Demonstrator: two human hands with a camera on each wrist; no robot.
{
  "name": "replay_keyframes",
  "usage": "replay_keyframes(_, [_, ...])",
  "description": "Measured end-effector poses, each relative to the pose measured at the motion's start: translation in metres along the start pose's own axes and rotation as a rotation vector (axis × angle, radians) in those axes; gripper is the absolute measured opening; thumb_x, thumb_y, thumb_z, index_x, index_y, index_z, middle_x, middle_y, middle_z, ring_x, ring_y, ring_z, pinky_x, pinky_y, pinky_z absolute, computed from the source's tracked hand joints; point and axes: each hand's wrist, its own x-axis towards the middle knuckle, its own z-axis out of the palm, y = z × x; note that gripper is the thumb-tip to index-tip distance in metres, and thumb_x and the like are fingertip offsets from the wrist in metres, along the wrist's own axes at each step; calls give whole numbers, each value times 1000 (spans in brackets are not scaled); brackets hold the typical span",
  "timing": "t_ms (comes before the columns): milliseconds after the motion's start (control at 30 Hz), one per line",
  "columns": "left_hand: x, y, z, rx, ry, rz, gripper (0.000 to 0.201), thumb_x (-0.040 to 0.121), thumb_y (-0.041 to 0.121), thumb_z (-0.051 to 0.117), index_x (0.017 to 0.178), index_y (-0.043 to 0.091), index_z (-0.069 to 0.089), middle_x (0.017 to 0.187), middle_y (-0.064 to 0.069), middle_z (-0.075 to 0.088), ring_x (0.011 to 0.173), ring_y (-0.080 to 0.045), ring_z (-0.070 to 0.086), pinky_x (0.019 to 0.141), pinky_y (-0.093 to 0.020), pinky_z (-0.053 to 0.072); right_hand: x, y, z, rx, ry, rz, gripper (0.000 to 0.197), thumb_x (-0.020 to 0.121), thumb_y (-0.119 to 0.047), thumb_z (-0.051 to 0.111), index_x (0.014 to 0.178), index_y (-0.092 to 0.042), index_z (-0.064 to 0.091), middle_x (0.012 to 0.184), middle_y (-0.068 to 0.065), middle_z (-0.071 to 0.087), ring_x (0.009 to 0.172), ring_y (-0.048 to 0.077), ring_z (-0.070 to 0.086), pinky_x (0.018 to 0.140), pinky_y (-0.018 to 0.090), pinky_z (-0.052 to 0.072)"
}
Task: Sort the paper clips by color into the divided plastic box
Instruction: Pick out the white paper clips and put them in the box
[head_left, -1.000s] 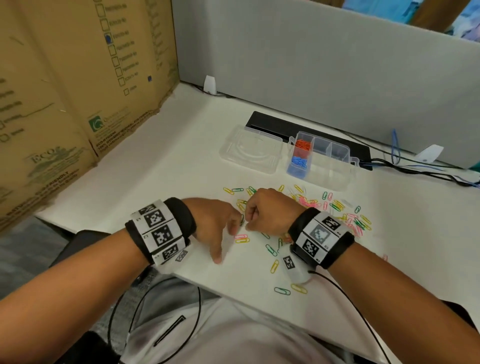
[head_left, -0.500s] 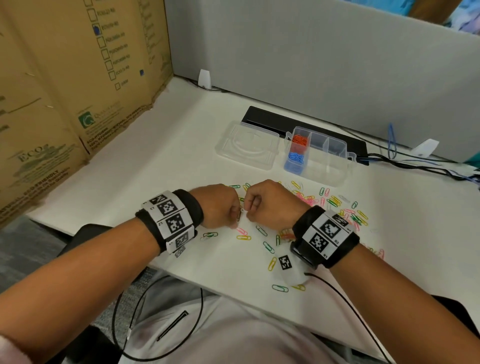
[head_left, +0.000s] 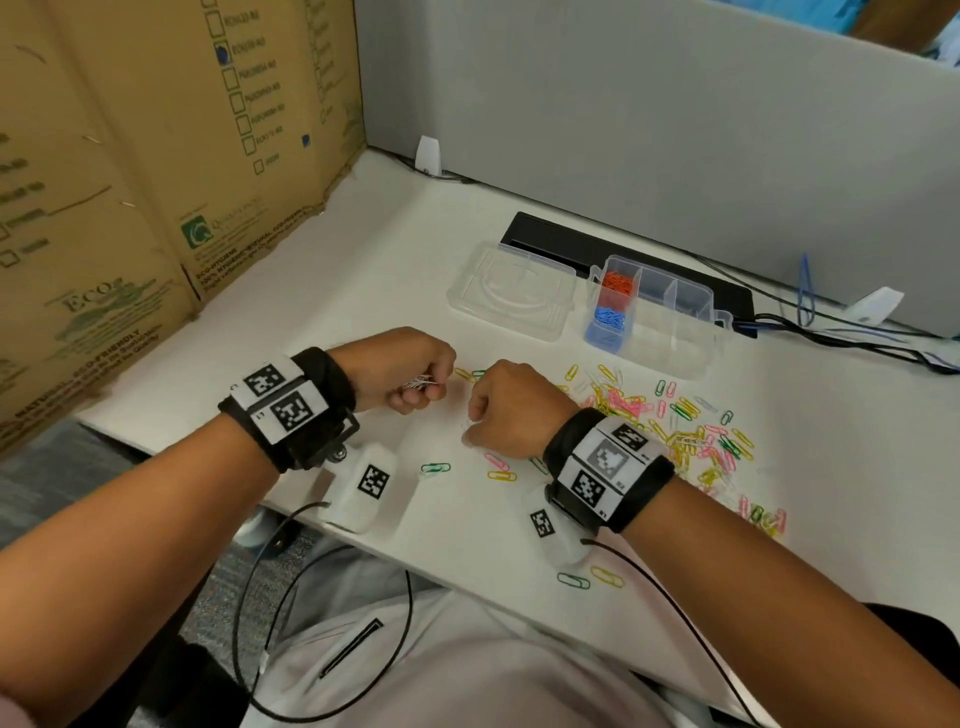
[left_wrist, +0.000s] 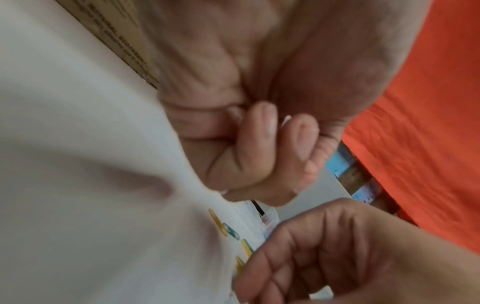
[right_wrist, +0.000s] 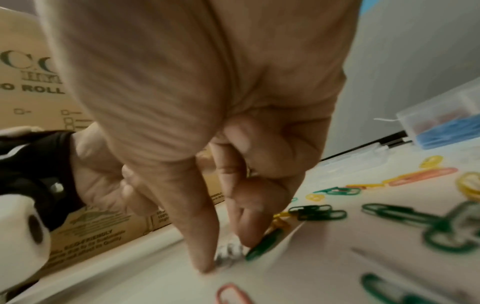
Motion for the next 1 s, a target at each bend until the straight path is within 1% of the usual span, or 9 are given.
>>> replay_keyframes(67, [0, -1, 0, 33, 17, 8, 15, 78, 1, 42, 66, 9, 44, 58, -7, 42, 44, -15, 26, 42, -22, 17, 4, -4, 4, -55, 14, 20, 16, 77, -18, 73, 89, -8, 68, 93, 7, 68, 85, 25, 66, 74, 35, 58])
replay_keyframes(133, [-1, -3, 0, 221, 32, 15, 15, 81, 6, 52, 67, 9, 49, 58, -5, 40, 46, -16, 27, 44, -24, 21, 5, -8, 4, -84, -2, 19, 12, 80, -14, 70, 90, -8, 65, 93, 8, 67, 86, 25, 65, 73, 32, 56])
replay_keyframes(267, [-13, -7, 0, 736, -69, -24, 26, 68, 39, 85, 70, 19, 69, 60, 8, 58, 56, -10, 49, 57, -25, 42, 5, -10, -1, -74, -77, 44, 12, 81, -12, 65, 91, -6, 67, 90, 8, 69, 85, 24, 67, 76, 35, 59])
replay_keyframes(433, [-13, -11, 16, 1020, -106, -97, 35, 68, 38, 86, 87, 12, 74, 77, 3, 70, 65, -11, 58, 60, -20, 46, -1, -13, -4, -105, -79, 11, 14, 78, -5, 60, 90, -3, 67, 89, 11, 69, 84, 27, 67, 75, 36, 59])
replay_keyframes(600, [-10, -11, 18, 1024, -118, -25, 18, 78, 32, 78, 83, 16, 72, 78, 5, 67, 74, -12, 59, 67, -23, 46, -3, -8, -9, -44, -126, -17, 20, 81, -4, 61, 100, -7, 65, 106, 4, 64, 96, 22, 61, 79, 30, 52])
replay_keyframes(733, [-4, -8, 11, 863, -84, 41, 13, 76, 34, 73, 74, 21, 70, 84, 3, 71, 79, -18, 64, 79, -31, 54, -6, 2, -22, 116, -83, 46, 15, 80, -9, 67, 93, -17, 68, 82, -12, 54, 79, 10, 56, 67, 20, 42])
replay_keyframes(833, [-4, 1, 10, 666, -62, 49, 22, 76, 27, 70, 59, 19, 59, 59, 1, 49, 55, -16, 42, 53, -25, 37, -12, 11, -38, 266, -16, 87, 15, 81, -10, 71, 96, -12, 73, 75, -6, 60, 66, 8, 55, 65, 21, 48])
replay_keyframes(933, [-3, 12, 13, 48, -158, 59, 28, 71, 12, 57, 52, 18, 38, 52, 1, 28, 46, -14, 20, 46, -25, 14, -23, 14, -54, 526, 82, 109, 13, 83, -5, 71, 95, -11, 74, 70, -1, 64, 57, 6, 55, 53, 19, 46])
replay_keyframes(1000, [2, 17, 17, -353, -261, 54, 23, 69, 9, 49, 61, 19, 30, 54, 2, 28, 44, -11, 19, 46, -23, 11, -30, 11, -62, 732, 133, 108, 13, 84, -1, 69, 89, -13, 72, 68, 1, 63, 53, 7, 50, 45, 17, 39])
